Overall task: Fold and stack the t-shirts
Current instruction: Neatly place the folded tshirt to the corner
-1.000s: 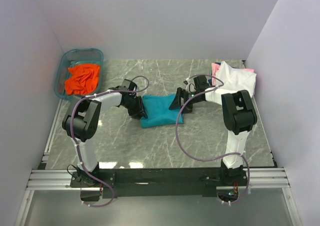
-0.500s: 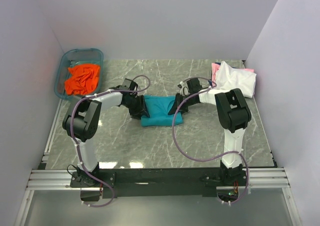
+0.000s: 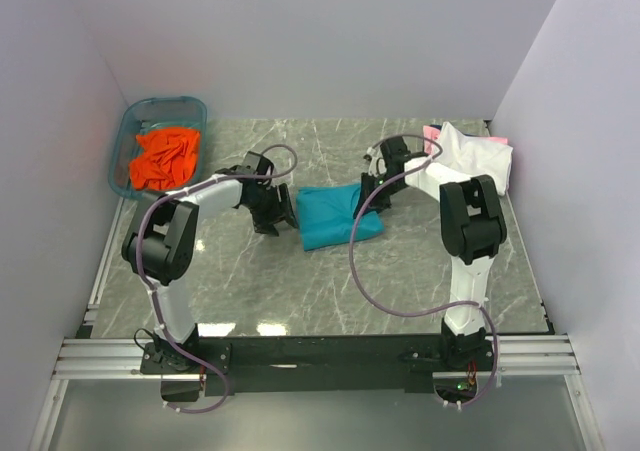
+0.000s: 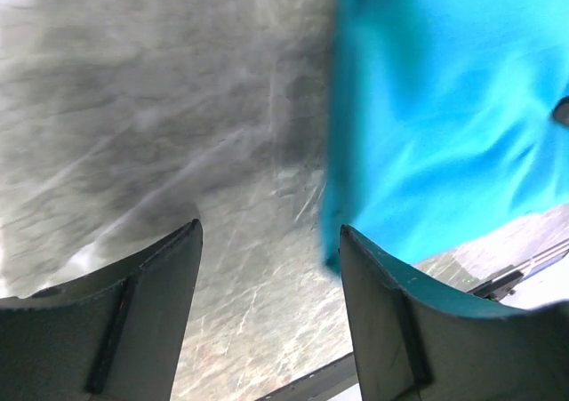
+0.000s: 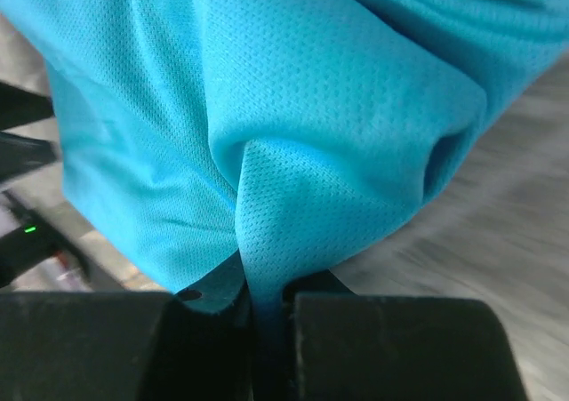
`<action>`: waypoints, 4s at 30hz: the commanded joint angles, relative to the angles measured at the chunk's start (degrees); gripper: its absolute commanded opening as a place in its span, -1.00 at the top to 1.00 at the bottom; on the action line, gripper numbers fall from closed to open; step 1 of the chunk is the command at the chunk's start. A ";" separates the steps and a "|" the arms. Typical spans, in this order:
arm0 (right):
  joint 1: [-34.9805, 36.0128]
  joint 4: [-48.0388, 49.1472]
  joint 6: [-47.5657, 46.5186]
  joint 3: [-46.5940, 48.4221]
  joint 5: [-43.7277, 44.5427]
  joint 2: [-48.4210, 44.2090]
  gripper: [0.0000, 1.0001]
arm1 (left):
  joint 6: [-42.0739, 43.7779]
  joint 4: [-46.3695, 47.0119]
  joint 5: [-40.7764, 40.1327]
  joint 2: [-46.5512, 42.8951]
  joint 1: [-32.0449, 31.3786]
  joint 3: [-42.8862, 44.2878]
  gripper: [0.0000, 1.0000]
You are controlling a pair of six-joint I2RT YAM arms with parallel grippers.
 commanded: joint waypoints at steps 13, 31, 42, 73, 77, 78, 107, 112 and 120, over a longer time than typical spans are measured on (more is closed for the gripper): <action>-9.05 -18.86 -14.07 13.42 26.72 -8.11 1.00 | 1.68 0.60 -0.02 -4.19 3.58 -0.80 -0.37; -12.30 -24.93 -15.57 40.48 32.88 0.06 1.00 | 2.30 2.62 1.48 -2.25 3.76 -2.91 -0.36; -16.69 -24.84 -15.66 43.57 27.70 -2.92 1.00 | 1.95 3.68 2.18 -1.64 3.68 -3.97 -0.35; -28.91 -23.70 -14.78 45.68 13.37 -2.06 1.00 | 0.80 3.24 1.74 -2.60 3.59 -4.41 -0.33; -30.32 -23.96 -14.87 46.56 13.63 0.41 1.00 | 1.15 2.36 1.57 -2.60 3.59 -3.97 -0.33; -30.58 -23.87 -14.96 46.73 13.90 1.28 1.00 | 1.24 2.19 1.57 -2.43 3.59 -3.62 -0.33; -33.92 -19.39 -11.97 49.90 37.27 5.88 -0.67 | 0.28 0.86 0.25 -5.68 3.15 0.42 -0.34; -33.66 -16.93 -9.86 44.55 38.07 -1.16 -0.70 | -0.42 3.15 -1.51 -9.10 2.27 -0.28 -0.35; -33.40 -15.97 -8.19 32.44 37.47 -16.27 -0.74 | -1.83 7.10 -2.74 -15.34 1.57 -3.88 -0.35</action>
